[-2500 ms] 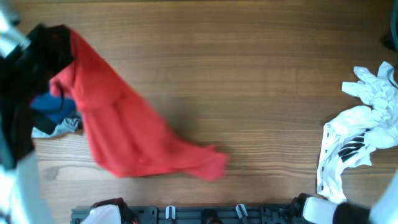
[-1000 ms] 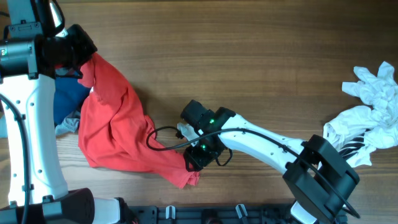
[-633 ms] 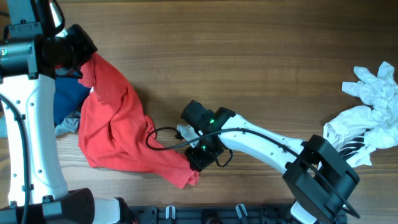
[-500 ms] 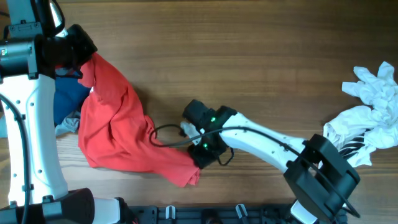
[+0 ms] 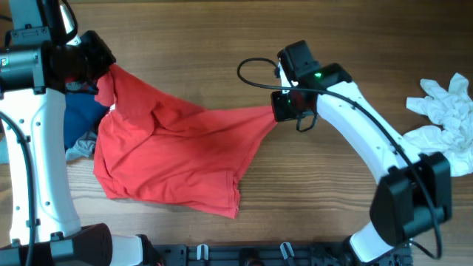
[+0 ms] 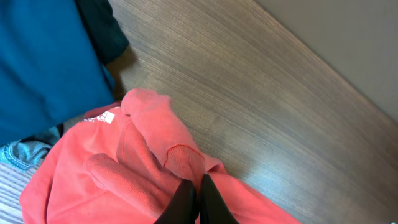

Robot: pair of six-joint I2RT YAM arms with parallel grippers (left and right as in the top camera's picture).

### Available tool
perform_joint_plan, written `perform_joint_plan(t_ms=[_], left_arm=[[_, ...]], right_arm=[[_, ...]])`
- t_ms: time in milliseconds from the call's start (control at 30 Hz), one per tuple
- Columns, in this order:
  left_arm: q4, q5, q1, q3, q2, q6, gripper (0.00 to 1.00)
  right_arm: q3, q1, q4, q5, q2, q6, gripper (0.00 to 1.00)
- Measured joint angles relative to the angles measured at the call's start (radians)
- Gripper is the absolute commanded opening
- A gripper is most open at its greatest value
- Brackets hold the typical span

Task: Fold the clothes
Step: 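Grasp the red shirt's hanging corner with the right gripper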

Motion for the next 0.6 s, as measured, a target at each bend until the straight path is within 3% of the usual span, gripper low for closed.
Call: perform_joint_plan(t_ms=[200, 233, 300, 400, 600], left_arm=[[-0.004, 0.0, 0.0, 0.0, 0.0, 0.0, 0.04], [-0.004, 0.0, 0.0, 0.0, 0.0, 0.0, 0.04], [-0.014, 0.0, 0.0, 0.0, 0.0, 0.0, 0.04], [-0.019, 0.0, 0.0, 0.0, 0.0, 0.0, 0.04], [-0.019, 0.0, 0.0, 0.0, 0.0, 0.0, 0.04]], right_arm=[[-0.018, 0.0, 0.212, 0.04, 0.181, -0.003, 0.06], [-0.02, 0.0, 0.238, 0.047, 0.187, -0.008, 0.15], [-0.021, 0.0, 0.293, 0.055, 0.19, -0.029, 0.22], [-0.021, 0.0, 0.29, 0.058, 0.19, -0.046, 0.49], [-0.021, 0.0, 0.312, 0.064, 0.19, -0.064, 0.54]])
